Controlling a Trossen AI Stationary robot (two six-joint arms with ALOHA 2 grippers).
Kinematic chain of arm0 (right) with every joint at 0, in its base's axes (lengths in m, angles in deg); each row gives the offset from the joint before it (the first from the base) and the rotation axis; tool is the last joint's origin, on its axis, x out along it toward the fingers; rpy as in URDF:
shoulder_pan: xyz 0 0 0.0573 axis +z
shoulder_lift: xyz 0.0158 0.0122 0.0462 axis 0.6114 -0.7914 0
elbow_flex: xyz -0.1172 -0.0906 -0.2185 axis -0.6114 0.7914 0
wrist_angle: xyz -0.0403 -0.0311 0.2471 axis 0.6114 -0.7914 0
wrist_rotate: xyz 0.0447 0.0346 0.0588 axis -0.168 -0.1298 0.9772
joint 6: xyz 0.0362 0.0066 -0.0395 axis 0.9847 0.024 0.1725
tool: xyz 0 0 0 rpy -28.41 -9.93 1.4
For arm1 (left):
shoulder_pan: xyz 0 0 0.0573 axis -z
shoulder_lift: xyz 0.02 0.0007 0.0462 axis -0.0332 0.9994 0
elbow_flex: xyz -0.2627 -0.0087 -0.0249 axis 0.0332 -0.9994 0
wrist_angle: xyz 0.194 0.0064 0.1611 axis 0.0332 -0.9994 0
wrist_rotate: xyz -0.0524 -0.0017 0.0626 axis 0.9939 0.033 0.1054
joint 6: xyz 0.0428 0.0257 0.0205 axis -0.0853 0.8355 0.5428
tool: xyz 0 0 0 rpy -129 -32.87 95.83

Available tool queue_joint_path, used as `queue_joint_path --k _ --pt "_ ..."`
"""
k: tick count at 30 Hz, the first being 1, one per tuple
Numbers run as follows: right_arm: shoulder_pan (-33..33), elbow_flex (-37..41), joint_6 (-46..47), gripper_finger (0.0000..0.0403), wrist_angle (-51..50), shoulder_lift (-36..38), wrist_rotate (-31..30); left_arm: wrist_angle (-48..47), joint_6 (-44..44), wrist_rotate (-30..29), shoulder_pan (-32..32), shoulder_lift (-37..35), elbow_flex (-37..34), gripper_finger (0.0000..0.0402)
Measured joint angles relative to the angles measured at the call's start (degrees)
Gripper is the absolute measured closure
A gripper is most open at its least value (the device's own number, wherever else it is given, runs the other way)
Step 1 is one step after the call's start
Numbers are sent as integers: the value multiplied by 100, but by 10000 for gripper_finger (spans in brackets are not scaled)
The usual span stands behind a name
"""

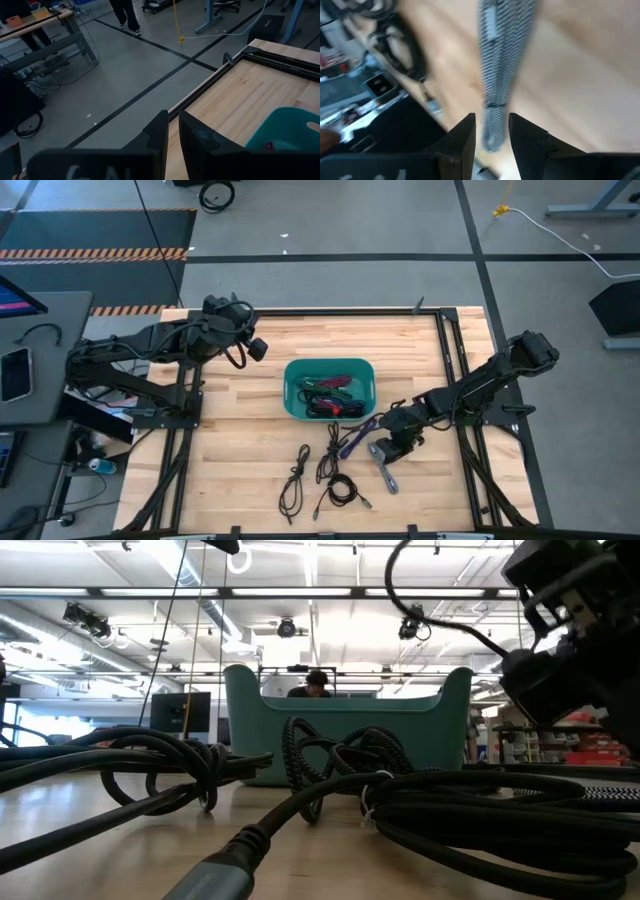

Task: Pick and place USB-C Cables
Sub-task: Put the gray charger cable into the light blue bin

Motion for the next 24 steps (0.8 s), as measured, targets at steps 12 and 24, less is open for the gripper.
queue_joint_path --k 12,24 --pt "0 0 -954 280 -200 0 -1158 2 -4 0 0 11 2 351" --pt "-62 -66 -751 268 -242 0 -512 5 -160 0 0 12 4 351"
